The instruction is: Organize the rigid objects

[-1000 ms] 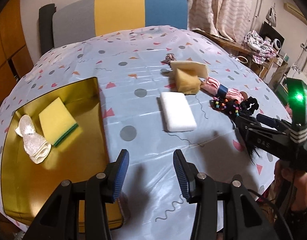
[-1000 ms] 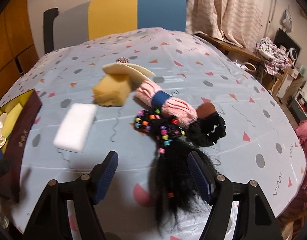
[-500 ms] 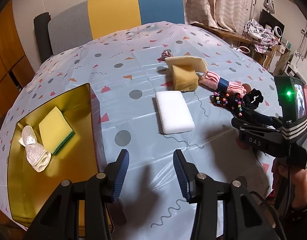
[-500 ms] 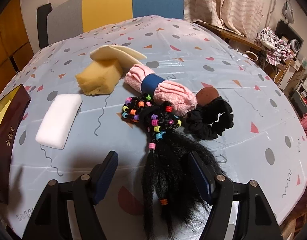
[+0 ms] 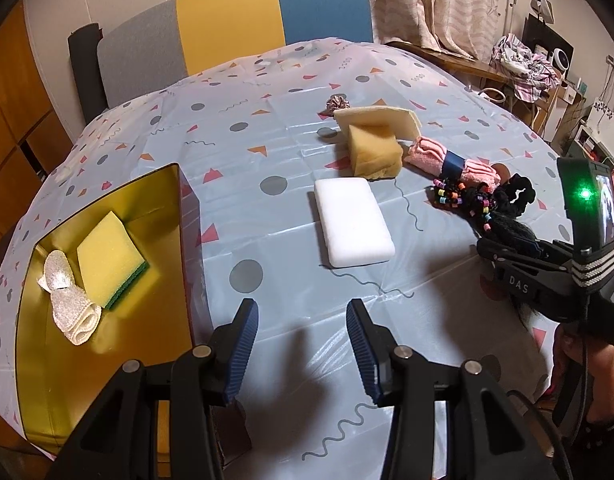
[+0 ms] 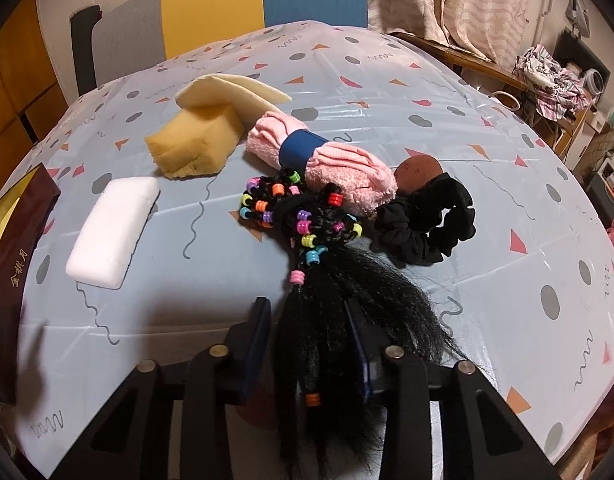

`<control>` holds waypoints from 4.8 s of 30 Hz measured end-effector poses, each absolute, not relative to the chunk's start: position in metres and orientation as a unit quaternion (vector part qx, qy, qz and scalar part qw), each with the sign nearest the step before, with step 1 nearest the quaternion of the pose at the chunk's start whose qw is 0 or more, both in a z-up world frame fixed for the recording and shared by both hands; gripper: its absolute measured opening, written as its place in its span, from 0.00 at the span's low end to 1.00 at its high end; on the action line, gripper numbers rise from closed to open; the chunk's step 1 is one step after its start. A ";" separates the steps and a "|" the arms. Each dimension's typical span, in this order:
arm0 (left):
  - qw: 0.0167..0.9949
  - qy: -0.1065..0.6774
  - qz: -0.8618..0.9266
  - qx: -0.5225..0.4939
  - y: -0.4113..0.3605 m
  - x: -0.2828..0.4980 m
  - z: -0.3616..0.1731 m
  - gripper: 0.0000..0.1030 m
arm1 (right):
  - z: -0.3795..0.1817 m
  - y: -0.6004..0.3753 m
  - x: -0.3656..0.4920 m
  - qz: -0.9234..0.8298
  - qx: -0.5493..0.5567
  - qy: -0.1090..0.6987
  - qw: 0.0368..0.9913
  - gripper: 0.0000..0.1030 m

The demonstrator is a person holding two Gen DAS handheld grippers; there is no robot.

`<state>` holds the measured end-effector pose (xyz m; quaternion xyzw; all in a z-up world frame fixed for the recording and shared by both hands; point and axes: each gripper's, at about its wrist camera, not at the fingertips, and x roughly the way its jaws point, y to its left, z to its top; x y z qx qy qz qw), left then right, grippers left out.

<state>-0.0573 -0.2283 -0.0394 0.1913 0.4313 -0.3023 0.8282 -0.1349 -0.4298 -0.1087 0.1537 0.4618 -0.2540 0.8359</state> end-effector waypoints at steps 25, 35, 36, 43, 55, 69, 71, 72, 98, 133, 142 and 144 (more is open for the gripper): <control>0.826 0.431 -0.302 0.201 -0.250 -0.054 -0.043 0.45 | -0.101 -0.432 -0.154 -0.243 0.179 0.447 0.842 0.17; 0.825 0.433 -0.297 0.207 -0.275 -0.045 -0.050 0.45 | -0.091 -0.426 -0.170 -0.229 0.187 0.437 0.849 0.09; 0.826 0.432 -0.294 0.210 -0.278 -0.043 -0.051 0.45 | -0.090 -0.426 -0.172 -0.229 0.187 0.436 0.850 0.08; 0.826 0.442 -0.285 0.202 -0.302 -0.026 -0.062 0.45 | -0.093 -0.429 -0.181 -0.232 0.198 0.436 0.847 0.08; 0.819 0.457 -0.282 0.201 -0.331 -0.011 -0.084 0.48 | -0.101 -0.435 -0.186 -0.232 0.211 0.438 0.842 0.08; 0.831 0.422 -0.273 0.237 -0.350 -0.006 -0.096 0.61 | -0.101 -0.438 -0.187 -0.238 0.210 0.439 0.841 0.08; 0.833 0.421 -0.266 0.241 -0.349 -0.004 -0.098 0.61 | -0.101 -0.438 -0.188 -0.238 0.209 0.439 0.841 0.08; 0.834 0.421 -0.260 0.243 -0.349 -0.003 -0.100 0.61 | -0.101 -0.438 -0.188 -0.238 0.209 0.439 0.841 0.08; 0.826 0.411 -0.304 0.237 -0.344 -0.006 -0.105 0.19 | -0.100 -0.436 -0.187 -0.239 0.203 0.440 0.842 0.08; 0.829 0.429 -0.336 0.126 -0.270 -0.022 -0.059 0.18 | -0.093 -0.460 -0.133 -0.241 0.185 0.411 0.860 0.57; 0.843 0.404 -0.335 0.121 -0.225 -0.027 -0.019 0.18 | -0.113 -0.453 -0.117 -0.239 0.172 0.438 0.850 0.24; 0.847 0.402 -0.329 0.116 -0.209 -0.025 -0.014 0.18 | -0.111 -0.450 -0.119 -0.235 0.178 0.435 0.851 0.19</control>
